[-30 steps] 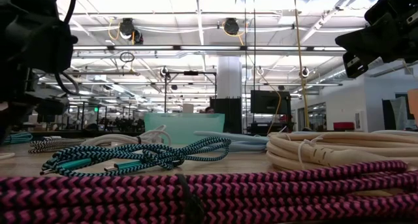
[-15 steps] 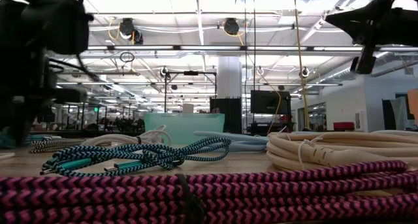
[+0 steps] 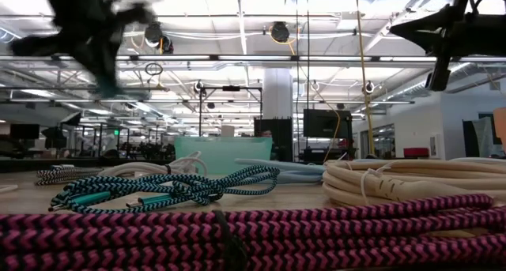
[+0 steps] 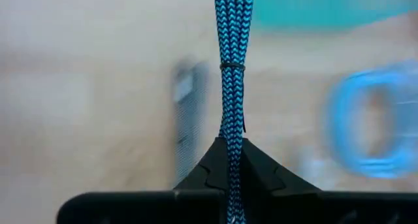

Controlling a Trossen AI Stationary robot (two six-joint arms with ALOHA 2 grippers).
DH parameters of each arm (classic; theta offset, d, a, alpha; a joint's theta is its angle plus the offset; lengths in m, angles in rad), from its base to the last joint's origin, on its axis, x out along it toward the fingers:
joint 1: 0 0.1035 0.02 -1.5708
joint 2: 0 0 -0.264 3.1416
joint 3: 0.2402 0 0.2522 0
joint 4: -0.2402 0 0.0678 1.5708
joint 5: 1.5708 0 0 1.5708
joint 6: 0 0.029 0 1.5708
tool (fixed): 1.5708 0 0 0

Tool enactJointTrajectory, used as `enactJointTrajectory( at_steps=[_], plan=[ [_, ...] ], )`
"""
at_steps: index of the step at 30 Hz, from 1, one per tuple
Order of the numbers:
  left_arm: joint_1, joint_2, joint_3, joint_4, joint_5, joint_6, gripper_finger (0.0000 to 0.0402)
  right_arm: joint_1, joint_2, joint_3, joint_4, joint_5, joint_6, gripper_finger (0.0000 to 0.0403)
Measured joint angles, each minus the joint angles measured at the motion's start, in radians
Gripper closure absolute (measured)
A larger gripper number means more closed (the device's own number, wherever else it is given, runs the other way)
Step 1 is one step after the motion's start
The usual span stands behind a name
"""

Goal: Pick & Place USB Port
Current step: Put the top blue charger cable into the blue bin

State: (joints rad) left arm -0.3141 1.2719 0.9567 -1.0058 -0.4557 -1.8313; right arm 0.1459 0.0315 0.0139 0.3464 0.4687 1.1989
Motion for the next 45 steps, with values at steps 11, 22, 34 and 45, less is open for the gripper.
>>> enactJointTrajectory(
  at_steps=[11, 22, 34, 45],
  plan=[
    [0.132, -0.151, 0.074, 0.573, -0.125, 0.786, 0.0391, -0.012, 0.088, 0.0, 0.073, 0.06, 0.007, 0.0375],
    [0.385, -0.046, 0.072, 0.942, 0.381, 1.041, 0.0391, -0.027, 0.585, 0.256, 0.418, 0.16, -0.182, 0.0187],
    [0.476, 0.079, 0.074, 1.23, 0.671, 0.997, 0.0392, -0.137, 1.16, 0.629, 0.529, -0.02, -0.222, 0.0146],
    [0.48, 0.101, 0.073, 1.251, 0.717, 0.956, 0.0392, -0.206, 1.36, 0.79, 0.683, -0.271, -0.219, 0.0168]
  ],
)
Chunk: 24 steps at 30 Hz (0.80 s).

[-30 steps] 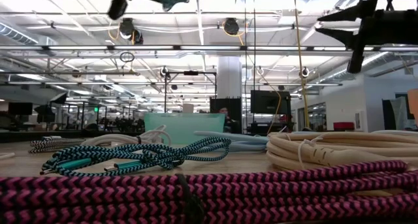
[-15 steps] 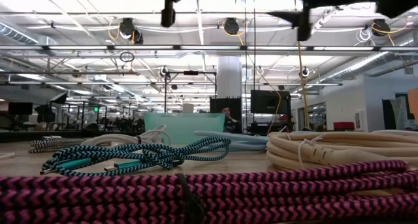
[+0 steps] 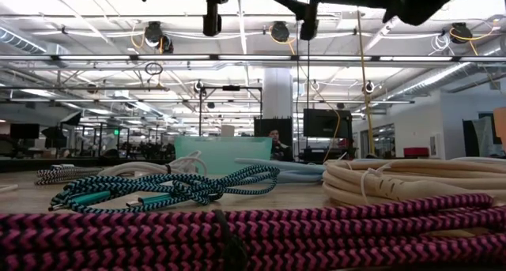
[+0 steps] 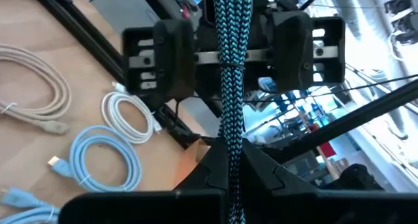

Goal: Pick & Place USB Port
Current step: Put the top blue charger cable into the blue bin

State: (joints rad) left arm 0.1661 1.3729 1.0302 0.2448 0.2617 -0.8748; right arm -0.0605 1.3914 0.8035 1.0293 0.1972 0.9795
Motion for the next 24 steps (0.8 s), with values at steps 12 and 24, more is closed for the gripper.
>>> enactJointTrajectory(
  at_steps=[12, 24],
  plan=[
    [-0.019, 0.0, 0.0, -0.006, -0.026, -0.016, 0.0391, 0.001, 0.021, 0.039, -0.075, -0.071, 0.003, 0.0268],
    [-0.018, -0.001, 0.0, -0.003, 0.007, -0.025, 0.0376, 0.002, 0.014, 0.039, -0.085, -0.096, 0.001, 0.0384]
  ],
)
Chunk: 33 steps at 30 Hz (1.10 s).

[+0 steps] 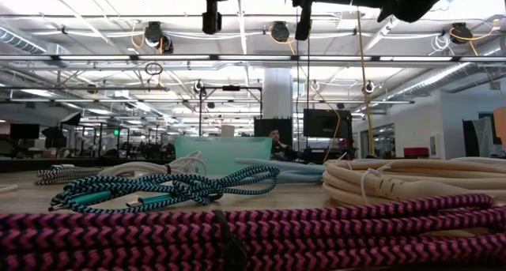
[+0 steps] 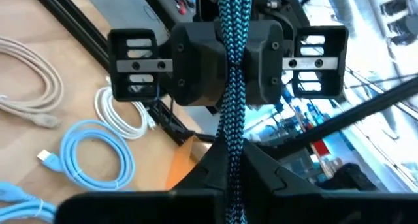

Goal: Pick & Place USB Port
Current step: Put the top blue charger cable into the blue bin

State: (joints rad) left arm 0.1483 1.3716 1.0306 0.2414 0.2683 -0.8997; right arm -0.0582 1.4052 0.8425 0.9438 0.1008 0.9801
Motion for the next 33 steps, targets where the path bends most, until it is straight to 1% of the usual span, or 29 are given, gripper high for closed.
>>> enactJointTrajectory(
  at_steps=[3, 4, 6, 8, 10, 12, 15, 18, 20, 24, 26, 28, 30, 33],
  plan=[
    [0.01, -0.014, 0.0, -0.037, 0.094, -0.006, 0.0336, 0.0, -0.016, 0.0, -0.074, -0.011, 0.028, 0.0383],
    [0.012, -0.032, -0.002, -0.079, 0.109, -0.021, 0.0324, 0.0, -0.027, 0.0, -0.123, -0.01, 0.041, 0.0381],
    [0.014, -0.065, 0.0, -0.153, 0.103, -0.046, 0.0306, -0.005, -0.053, 0.002, -0.229, 0.009, 0.058, 0.0381],
    [0.011, -0.12, -0.002, -0.291, 0.056, -0.046, 0.0296, -0.007, -0.08, 0.0, -0.341, 0.037, 0.066, 0.0384],
    [0.0, -0.165, 0.0, -0.379, -0.027, -0.051, 0.0292, -0.016, -0.108, 0.0, -0.432, 0.065, 0.074, 0.0385],
    [-0.01, -0.221, -0.001, -0.506, -0.117, -0.053, 0.0291, -0.027, -0.14, 0.005, -0.527, 0.083, 0.099, 0.0385],
    [-0.022, -0.283, 0.0, -0.609, -0.23, -0.064, 0.029, -0.053, -0.159, 0.056, -0.714, 0.082, 0.105, 0.0385],
    [-0.048, -0.331, 0.0, -0.705, -0.307, -0.098, 0.029, -0.086, -0.157, 0.154, -0.924, 0.083, 0.098, 0.0385],
    [-0.075, -0.35, 0.0, -0.757, -0.356, -0.141, 0.0289, -0.117, -0.134, 0.232, -1.041, 0.082, 0.066, 0.0385],
    [-0.149, -0.359, 0.0, -0.826, -0.462, -0.242, 0.0289, -0.188, -0.055, 0.378, -1.218, 0.065, -0.038, 0.0385],
    [-0.185, -0.356, -0.001, -0.869, -0.489, -0.314, 0.0289, -0.223, 0.004, 0.448, -1.232, 0.036, -0.072, 0.0385],
    [-0.226, -0.35, -0.001, -0.89, -0.505, -0.368, 0.0289, -0.254, 0.058, 0.485, -1.269, -0.025, -0.098, 0.0385],
    [-0.26, -0.35, -0.001, -0.939, -0.522, -0.393, 0.0289, -0.274, 0.124, 0.511, -1.256, -0.082, -0.093, 0.0385],
    [-0.303, -0.35, -0.001, -1.022, -0.547, -0.447, 0.0289, -0.288, 0.21, 0.528, -1.273, -0.139, -0.05, 0.0385]
  ],
)
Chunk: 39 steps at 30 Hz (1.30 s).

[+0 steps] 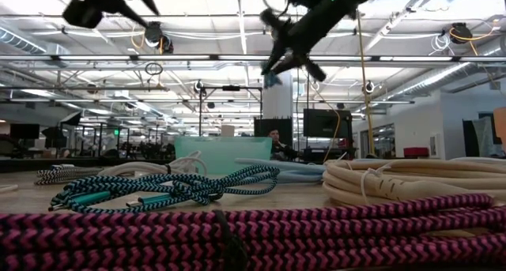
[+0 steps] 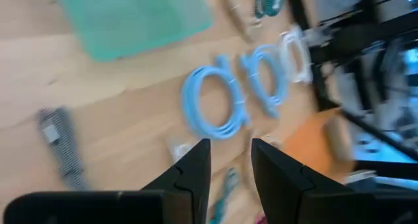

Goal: Pick & Place USB Port
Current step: Put the top blue charger cable into the blue bin

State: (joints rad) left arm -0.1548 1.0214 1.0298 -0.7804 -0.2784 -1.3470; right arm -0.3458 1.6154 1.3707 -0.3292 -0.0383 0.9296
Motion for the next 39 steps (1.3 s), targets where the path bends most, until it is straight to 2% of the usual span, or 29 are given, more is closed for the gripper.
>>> enactJointTrajectory(
  at_steps=[5, 10, 18, 23, 30, 34, 39],
  plan=[
    [-0.043, -0.016, 0.0, -0.091, -0.01, -0.013, 0.0289, 0.001, 0.119, 0.05, 0.072, -0.018, 0.067, 0.0386],
    [-0.083, -0.029, 0.0, -0.152, 0.014, 0.036, 0.0289, 0.015, 0.236, 0.191, 0.084, -0.011, 0.109, 0.0386],
    [-0.154, -0.056, 0.0, -0.282, 0.016, 0.058, 0.0289, 0.041, 0.45, 0.49, -0.056, 0.053, 0.13, 0.0386],
    [-0.192, -0.078, 0.0, -0.302, 0.013, 0.041, 0.0289, 0.047, 0.56, 0.644, -0.185, 0.089, 0.153, 0.0386],
    [-0.258, -0.093, 0.0, -0.325, -0.03, 0.008, 0.0289, 0.044, 0.623, 0.679, -0.255, 0.068, 0.196, 0.0386],
    [-0.298, -0.092, 0.0, -0.326, -0.057, -0.005, 0.0289, 0.045, 0.629, 0.676, -0.362, 0.071, 0.183, 0.0386],
    [-0.339, -0.093, 0.0, -0.33, -0.09, -0.034, 0.0289, 0.037, 0.626, 0.677, -0.505, 0.136, 0.156, 0.0386]
  ],
)
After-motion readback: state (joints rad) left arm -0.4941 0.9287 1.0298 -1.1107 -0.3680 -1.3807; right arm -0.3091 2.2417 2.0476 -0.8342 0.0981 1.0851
